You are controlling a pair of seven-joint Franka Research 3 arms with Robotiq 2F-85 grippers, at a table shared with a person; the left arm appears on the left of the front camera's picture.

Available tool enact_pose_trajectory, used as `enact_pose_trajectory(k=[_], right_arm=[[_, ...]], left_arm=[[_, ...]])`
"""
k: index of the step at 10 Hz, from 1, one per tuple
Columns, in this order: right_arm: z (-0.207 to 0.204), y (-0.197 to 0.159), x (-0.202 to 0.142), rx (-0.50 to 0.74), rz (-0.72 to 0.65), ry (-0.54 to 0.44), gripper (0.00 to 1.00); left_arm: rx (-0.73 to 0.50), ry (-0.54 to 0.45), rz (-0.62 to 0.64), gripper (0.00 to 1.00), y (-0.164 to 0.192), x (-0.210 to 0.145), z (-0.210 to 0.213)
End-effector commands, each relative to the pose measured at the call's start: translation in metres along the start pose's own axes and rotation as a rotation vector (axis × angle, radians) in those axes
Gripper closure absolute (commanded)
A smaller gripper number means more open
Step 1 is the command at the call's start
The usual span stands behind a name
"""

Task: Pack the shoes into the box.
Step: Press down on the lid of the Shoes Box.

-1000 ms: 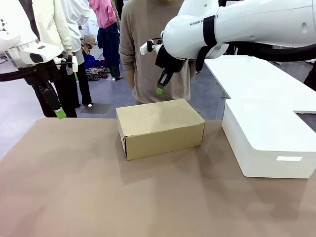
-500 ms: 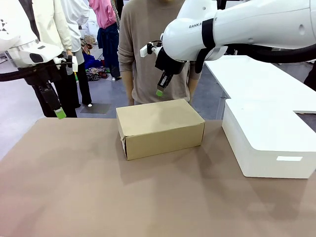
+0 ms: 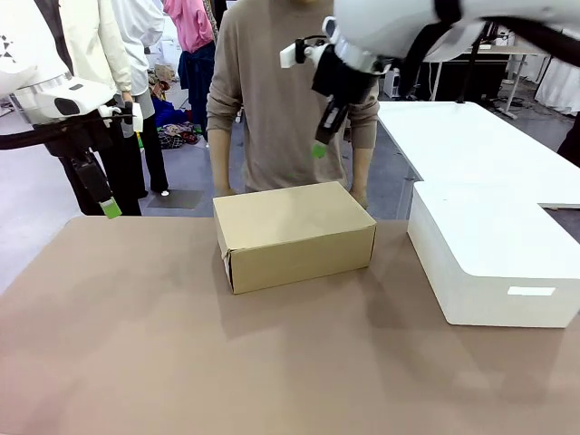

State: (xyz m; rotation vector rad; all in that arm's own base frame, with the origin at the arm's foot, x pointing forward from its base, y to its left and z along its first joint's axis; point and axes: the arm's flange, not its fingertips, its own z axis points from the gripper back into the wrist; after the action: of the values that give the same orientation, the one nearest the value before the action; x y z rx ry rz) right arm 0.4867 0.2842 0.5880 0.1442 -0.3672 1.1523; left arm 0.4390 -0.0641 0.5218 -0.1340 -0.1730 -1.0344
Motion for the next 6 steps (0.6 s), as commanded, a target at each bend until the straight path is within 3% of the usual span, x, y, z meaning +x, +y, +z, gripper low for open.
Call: enact_pose_trajectory(k=[1, 3, 6], right_arm=[[0.021, 0.025, -0.049, 0.036, -0.014, 0.049, 0.4], [0.042, 0.046, -0.081, -0.015, -0.046, 0.058, 0.0], [0.048, 0.065, -0.13, -0.073, -0.108, 0.059, 0.0]], left_arm=[[0.0, -0.015, 0.006, 0.0, -0.001, 0.0, -0.001], [0.0, -0.015, 0.006, 0.0, -0.001, 0.0, -0.001], [0.0, -0.015, 0.006, 0.0, -0.001, 0.0, -0.001]])
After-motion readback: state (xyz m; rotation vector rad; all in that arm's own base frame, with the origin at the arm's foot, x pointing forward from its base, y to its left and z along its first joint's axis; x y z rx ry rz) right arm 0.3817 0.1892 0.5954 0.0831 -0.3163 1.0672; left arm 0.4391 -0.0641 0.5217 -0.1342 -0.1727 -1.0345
